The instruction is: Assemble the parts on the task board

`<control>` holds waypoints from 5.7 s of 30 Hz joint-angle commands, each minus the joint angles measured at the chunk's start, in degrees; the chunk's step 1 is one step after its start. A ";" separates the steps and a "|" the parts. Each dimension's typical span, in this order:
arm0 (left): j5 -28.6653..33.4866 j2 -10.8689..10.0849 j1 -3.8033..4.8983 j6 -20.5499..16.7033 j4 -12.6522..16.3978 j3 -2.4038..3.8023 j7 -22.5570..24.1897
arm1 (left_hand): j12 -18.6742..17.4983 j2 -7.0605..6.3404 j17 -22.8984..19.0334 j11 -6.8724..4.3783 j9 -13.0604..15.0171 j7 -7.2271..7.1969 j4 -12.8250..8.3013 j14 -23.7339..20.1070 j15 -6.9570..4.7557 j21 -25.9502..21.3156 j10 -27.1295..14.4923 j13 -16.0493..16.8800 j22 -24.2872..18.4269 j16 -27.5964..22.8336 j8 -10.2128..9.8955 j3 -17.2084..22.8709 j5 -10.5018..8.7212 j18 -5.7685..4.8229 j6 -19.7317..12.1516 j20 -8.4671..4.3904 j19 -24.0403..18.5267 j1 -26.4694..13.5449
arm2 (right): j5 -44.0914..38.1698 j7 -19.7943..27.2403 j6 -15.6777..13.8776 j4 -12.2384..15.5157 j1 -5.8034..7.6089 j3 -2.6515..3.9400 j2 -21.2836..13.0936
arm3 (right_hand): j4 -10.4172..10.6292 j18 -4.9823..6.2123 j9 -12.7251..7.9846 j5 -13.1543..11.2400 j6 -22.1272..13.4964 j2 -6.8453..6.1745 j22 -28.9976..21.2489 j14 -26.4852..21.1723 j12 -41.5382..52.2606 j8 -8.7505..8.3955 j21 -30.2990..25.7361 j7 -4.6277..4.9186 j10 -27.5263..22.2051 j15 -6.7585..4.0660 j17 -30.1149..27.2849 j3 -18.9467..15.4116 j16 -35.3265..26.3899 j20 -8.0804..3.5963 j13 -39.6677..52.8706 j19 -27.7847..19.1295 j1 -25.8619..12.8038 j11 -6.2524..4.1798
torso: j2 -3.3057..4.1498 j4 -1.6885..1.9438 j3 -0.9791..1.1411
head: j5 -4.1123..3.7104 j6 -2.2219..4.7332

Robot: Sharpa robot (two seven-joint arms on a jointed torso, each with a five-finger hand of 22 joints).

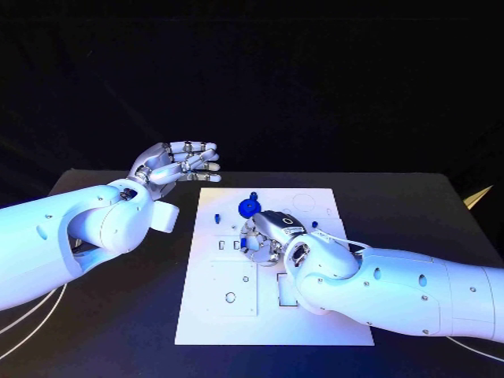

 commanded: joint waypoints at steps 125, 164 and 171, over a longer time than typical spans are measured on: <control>-49.46 17.54 1.73 29.67 -12.55 -3.33 -49.66 | 61.15 4.87 64.99 -9.83 25.53 -5.20 4.92 34.87 -10.42 57.62 10.03 45.59 54.97 69.84 32.44 -9.77 0.27 -4.32 -0.48 -9.46 20.60 -19.78 | 39.98 26.16 -6.04 5.08 10.89 0.49 -22.96 | 8.02 0.93 -7.62 -0.31 -5.96 1.27 11.47 4.39 -7.10 -3.56 -4.36 2.41 -6.57 2.26 9.41 -15.49 -2.49 2.32 -2.57 3.66 6.22 2.32 | -1.89 -0.29 0.60 | 0.92 -3.28; -48.33 18.56 1.70 29.68 -13.67 -3.98 -49.56 | 61.52 5.82 65.84 -10.09 27.53 -5.55 4.73 35.24 -10.55 58.20 10.47 46.33 56.06 70.35 33.24 -8.05 0.28 -4.47 -0.17 -9.48 20.93 -15.52 | 39.95 25.73 -5.75 4.78 10.89 0.49 -22.60 | 8.07 0.82 -7.66 -0.02 -5.69 1.62 11.75 4.47 -6.87 -3.25 -4.02 2.32 -6.28 2.18 9.67 -14.93 -2.39 2.27 -2.43 3.87 6.51 2.23 | -1.86 -0.37 0.61 | 0.52 -3.60; -47.39 18.63 1.70 29.39 -13.70 -4.03 -49.51 | 61.56 6.52 66.08 -10.41 28.53 -5.87 4.66 35.37 -10.82 58.46 10.73 46.55 56.51 70.48 33.28 -5.69 0.26 -4.54 -0.28 -9.72 21.08 -13.08 | 39.94 25.64 -5.63 4.73 10.89 0.49 -22.57 | 8.07 0.82 -7.66 -0.02 -5.69 1.62 11.75 4.47 -6.87 -3.25 -4.02 2.32 -6.28 2.18 9.67 -14.93 -2.39 2.27 -2.43 3.87 6.51 2.23 | -1.89 -0.32 0.60 | 0.48 -3.60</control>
